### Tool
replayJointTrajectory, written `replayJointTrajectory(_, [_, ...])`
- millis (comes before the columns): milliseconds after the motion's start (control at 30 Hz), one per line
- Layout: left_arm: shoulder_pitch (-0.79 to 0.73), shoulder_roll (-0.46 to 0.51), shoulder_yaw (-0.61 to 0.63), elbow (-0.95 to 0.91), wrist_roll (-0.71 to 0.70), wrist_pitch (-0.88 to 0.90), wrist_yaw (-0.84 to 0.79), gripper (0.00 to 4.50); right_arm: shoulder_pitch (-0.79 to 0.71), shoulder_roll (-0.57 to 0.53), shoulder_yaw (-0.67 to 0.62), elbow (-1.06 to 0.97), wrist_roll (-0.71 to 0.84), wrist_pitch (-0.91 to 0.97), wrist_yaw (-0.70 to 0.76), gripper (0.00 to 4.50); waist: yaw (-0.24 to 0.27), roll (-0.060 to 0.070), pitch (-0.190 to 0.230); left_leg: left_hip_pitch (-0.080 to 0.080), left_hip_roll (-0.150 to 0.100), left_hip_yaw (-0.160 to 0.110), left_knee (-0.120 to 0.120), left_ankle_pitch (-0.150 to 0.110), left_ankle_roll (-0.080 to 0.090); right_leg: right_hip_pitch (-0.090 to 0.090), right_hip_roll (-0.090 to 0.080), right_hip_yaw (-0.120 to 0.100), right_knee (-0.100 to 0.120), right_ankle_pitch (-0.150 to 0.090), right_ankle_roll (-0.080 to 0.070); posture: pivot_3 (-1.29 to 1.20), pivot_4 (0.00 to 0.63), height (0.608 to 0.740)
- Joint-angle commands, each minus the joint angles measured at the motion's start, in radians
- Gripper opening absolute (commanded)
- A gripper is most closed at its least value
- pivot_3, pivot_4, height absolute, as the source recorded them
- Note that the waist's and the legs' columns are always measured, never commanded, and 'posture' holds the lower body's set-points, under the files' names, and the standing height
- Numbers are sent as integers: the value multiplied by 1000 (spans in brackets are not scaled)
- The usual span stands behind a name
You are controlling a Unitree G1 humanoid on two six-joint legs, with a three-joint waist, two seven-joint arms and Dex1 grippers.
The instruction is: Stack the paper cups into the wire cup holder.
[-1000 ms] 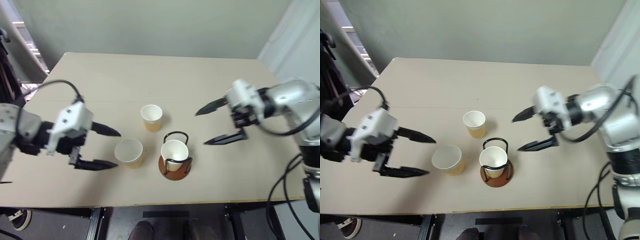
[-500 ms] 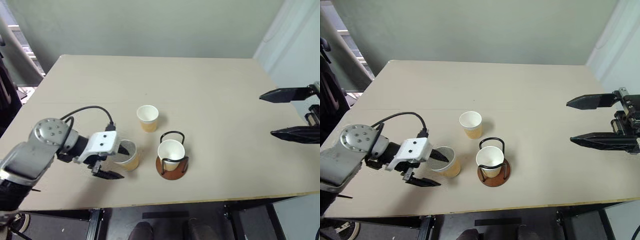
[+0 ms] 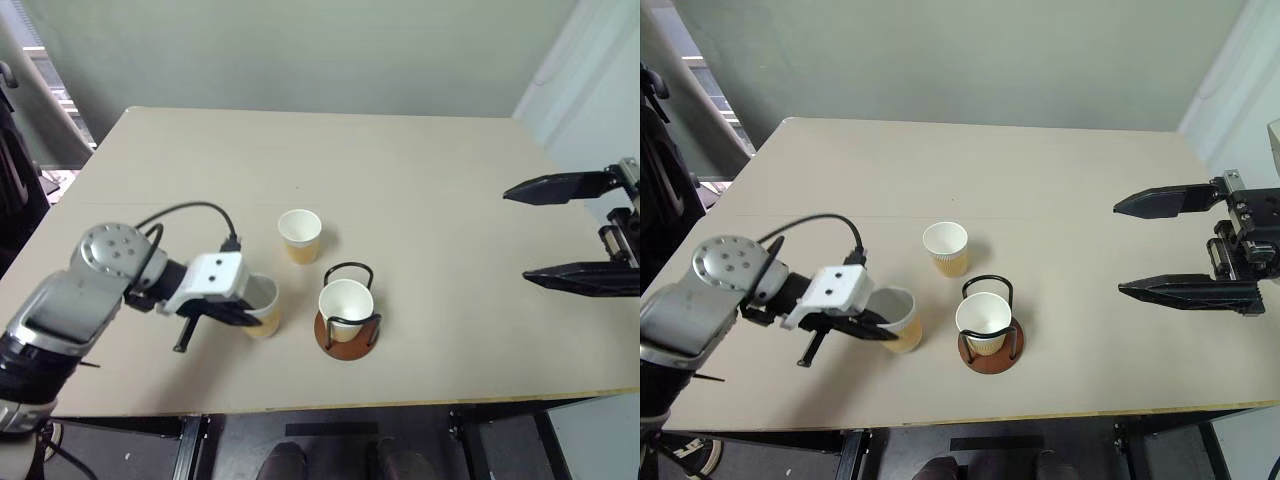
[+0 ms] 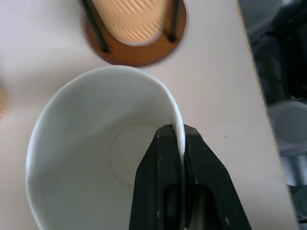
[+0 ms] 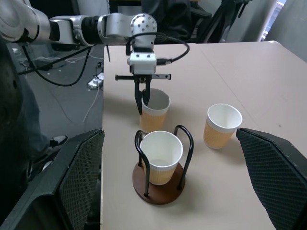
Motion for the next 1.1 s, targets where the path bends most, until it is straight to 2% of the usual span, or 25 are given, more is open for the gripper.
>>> replayJointTrajectory(33, [-191, -57, 67, 67, -83, -8, -55, 25, -85, -3, -32, 36, 79, -8, -42, 4500, 5, 0, 0, 0, 0, 0, 0, 0, 0, 0, 0, 0, 0, 0, 0, 0, 150, 740])
replayJointTrajectory(133, [-345, -142, 72, 128, -136, 2, -71, 25, -117, 1, -28, 50, 108, -4, -71, 4500, 8, 0, 0, -1, -1, 0, 1, 0, 0, 0, -1, 0, -1, 1, 1, 0, 150, 740])
replayJointTrajectory(233, [-525, -278, 86, 229, -200, 11, -64, 25, -106, -5, -20, 38, 97, -18, -82, 4500, 12, 0, 0, -3, -1, 1, 2, 0, 0, 1, -1, 0, -3, 2, 4, 0, 150, 740])
replayJointTrajectory(367, [-595, -354, -19, 222, -268, -31, -84, 25, -101, -14, -21, 28, 94, -23, -94, 4500, 12, 0, 0, -4, -1, 1, 5, -2, 3, 1, -2, 0, -4, 2, 7, 0, 150, 740])
replayJointTrajectory(467, [-605, -333, -126, 172, -325, -66, -84, 25, -95, -27, -28, 19, 98, -21, -102, 4500, 9, 0, 0, -4, -2, 5, 7, -3, 5, 1, -1, 0, -4, 2, 11, 0, 150, 740])
replayJointTrajectory(567, [-609, -253, -278, 152, -331, -162, -84, 25, -67, -60, -63, 12, 97, -7, -94, 4500, 9, 0, 0, -4, -1, 5, 8, -3, 5, 1, -1, 0, -5, 2, 13, 0, 150, 740])
replayJointTrajectory(667, [-612, -192, -373, 148, -361, -227, -84, 25, -25, -87, -101, 11, 86, -2, -94, 4500, 10, 0, 0, -3, 0, 4, 8, -3, 5, 1, -1, 1, -5, 1, 14, 0, 150, 740])
replayJointTrajectory(767, [-622, -170, -430, 146, -374, -267, -84, 25, 2, -97, -128, 2, 94, 4, -105, 4500, 13, 0, 0, -3, 0, 3, 9, -3, 6, 2, -2, 1, -5, 2, 16, 0, 150, 740])
replayJointTrajectory(1100, [-633, -194, -537, 164, -336, -334, -84, 25, 45, -105, -164, -29, 112, 12, -139, 4500, 18, 0, 0, -3, -1, 3, 14, -5, 9, 5, -2, 1, -5, 2, 17, 0, 150, 740])
